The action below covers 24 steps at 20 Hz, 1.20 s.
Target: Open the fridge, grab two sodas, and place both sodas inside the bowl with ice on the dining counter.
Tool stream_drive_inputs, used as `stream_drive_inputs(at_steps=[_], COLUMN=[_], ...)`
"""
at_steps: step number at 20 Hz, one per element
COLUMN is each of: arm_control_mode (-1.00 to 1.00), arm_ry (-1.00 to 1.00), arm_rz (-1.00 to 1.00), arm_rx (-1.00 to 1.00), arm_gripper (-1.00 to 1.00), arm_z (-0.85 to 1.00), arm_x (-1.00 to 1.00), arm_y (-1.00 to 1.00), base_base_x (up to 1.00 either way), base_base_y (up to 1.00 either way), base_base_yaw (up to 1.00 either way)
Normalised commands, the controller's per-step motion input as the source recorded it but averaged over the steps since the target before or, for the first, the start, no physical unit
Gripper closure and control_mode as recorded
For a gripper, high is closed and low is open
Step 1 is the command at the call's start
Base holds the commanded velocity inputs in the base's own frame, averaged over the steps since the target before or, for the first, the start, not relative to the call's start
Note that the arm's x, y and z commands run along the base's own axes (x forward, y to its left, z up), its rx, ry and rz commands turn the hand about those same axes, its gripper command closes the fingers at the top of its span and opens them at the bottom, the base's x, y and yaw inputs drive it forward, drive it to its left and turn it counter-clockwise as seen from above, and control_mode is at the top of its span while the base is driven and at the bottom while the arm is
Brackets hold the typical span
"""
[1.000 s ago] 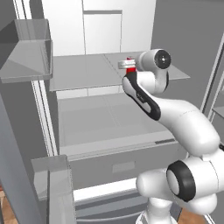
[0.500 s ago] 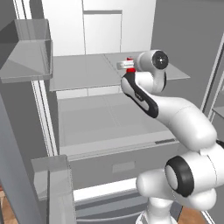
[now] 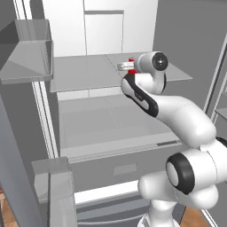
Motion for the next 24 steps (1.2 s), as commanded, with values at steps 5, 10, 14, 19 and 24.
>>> stream_drive_inputs(at_steps=[5,10,14,19,24], arm_control_mode=[-1.00,-1.00,-1.00,-1.00,-1.00], arm_ry=[0.00,0.00,0.00,0.00,0.00], arm_rz=[0.00,0.00,0.00,0.00,0.00], arm_rx=[-0.02,-0.03,0.00,0.00,-0.01], arm_gripper=[1.00,1.00,1.00,1.00,1.00], arm_z=[-0.07,-0.04,-0.01,-0.03,0.14], arm_x=[0.08,0.00,0.00,-0.05,-0.44], arm_y=[0.03,0.00,0.00,0.00,0.00], base_base_x=[0.00,0.00,0.00,0.00,0.00], base_base_y=[0.00,0.00,0.00,0.00,0.00], base_base_yaw=[0.00,0.00,0.00,0.00,0.00])
